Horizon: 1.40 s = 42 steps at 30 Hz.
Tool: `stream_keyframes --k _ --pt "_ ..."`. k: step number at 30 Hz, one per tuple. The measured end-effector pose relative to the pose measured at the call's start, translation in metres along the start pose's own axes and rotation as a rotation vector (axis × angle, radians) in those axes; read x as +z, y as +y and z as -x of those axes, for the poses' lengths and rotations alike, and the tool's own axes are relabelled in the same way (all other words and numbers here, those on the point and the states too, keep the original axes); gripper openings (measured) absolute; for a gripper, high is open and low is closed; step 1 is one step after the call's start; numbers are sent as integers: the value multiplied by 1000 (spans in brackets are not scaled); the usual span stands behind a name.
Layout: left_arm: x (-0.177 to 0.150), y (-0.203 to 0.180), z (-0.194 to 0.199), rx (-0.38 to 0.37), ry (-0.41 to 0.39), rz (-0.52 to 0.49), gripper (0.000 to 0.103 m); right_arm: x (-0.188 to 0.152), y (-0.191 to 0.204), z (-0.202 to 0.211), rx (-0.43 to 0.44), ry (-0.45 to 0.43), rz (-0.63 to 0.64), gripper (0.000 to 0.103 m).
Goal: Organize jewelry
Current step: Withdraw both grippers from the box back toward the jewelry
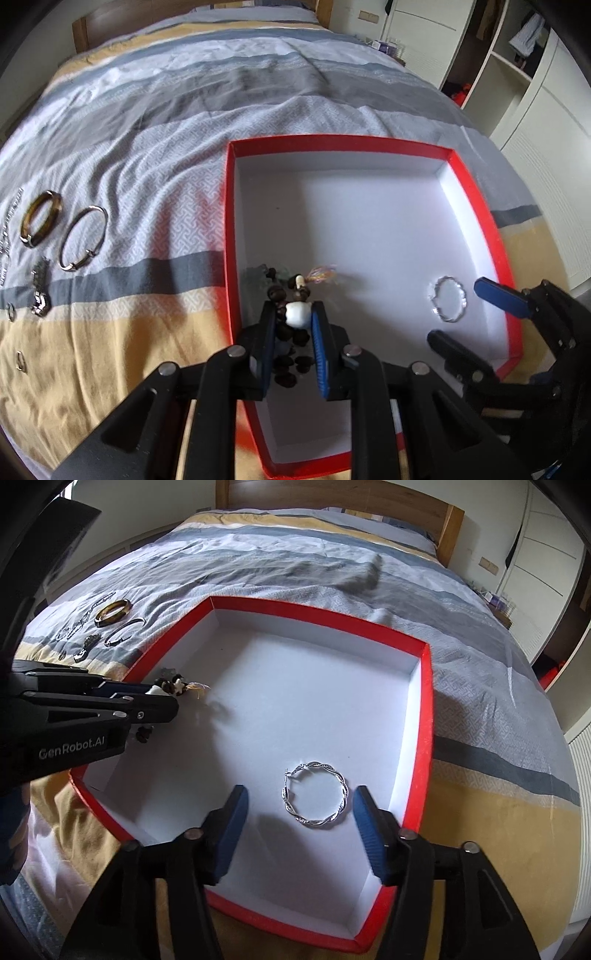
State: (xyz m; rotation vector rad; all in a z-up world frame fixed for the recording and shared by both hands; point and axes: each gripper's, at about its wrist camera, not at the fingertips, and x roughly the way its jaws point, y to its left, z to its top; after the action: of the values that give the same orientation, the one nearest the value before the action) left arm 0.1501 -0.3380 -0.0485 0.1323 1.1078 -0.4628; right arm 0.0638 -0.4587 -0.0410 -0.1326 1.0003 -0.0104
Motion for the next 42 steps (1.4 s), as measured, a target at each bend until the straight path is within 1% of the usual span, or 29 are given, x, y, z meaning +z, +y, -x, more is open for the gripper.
stream_keyframes --k 2,3,7,11,13,18,21,23,26,29,32,33,36,37,38,40,42 --pt "1 1 3 -34 4 4 19 0 -3 9 1 -9 -9 65" --pt "2 1 5 -49 4 7 21 -1 -4 16 -7 -16 -9 67" --pt "2 -2 18 -109 -13 7 38 -1 -11 39 -24 -40 -26 69" --pt "2 -11 39 -153 -36 -30 39 -3 -17 63 -39 -61 -63 69" --pt "1 -13 54 -161 -57 -45 39 -6 -18 76 -48 -71 -80 69" --pt "-8 0 101 -165 -125 -50 39 -11 -8 107 -57 -87 -106 69" --pt "-15 19 136 -130 -171 -63 39 -9 5 129 -65 -112 -102 69" --pt "-18 36 157 -112 -185 -61 39 -5 15 145 -63 -137 -109 69" --pt "-28 66 193 -51 -217 -55 39 3 35 169 -62 -175 -121 69" --pt "-45 103 234 14 -275 -43 39 9 57 188 -52 -205 -121 69" --pt "-64 138 264 37 -309 -31 40 12 89 205 -34 -232 -94 69" --pt "-73 153 275 59 -317 -26 40 12 98 209 -26 -238 -87 69" --pt "-94 192 293 110 -322 -4 40 13 129 217 4 -258 -65 69" --pt "-103 211 296 131 -319 11 40 14 140 217 22 -262 -59 67" --pt "-108 221 298 145 -316 20 40 16 150 216 38 -263 -54 66" --pt "-123 250 299 205 -309 49 40 18 165 211 58 -260 -44 61" --pt "-138 283 296 238 -307 107 40 22 179 200 85 -249 -35 59"
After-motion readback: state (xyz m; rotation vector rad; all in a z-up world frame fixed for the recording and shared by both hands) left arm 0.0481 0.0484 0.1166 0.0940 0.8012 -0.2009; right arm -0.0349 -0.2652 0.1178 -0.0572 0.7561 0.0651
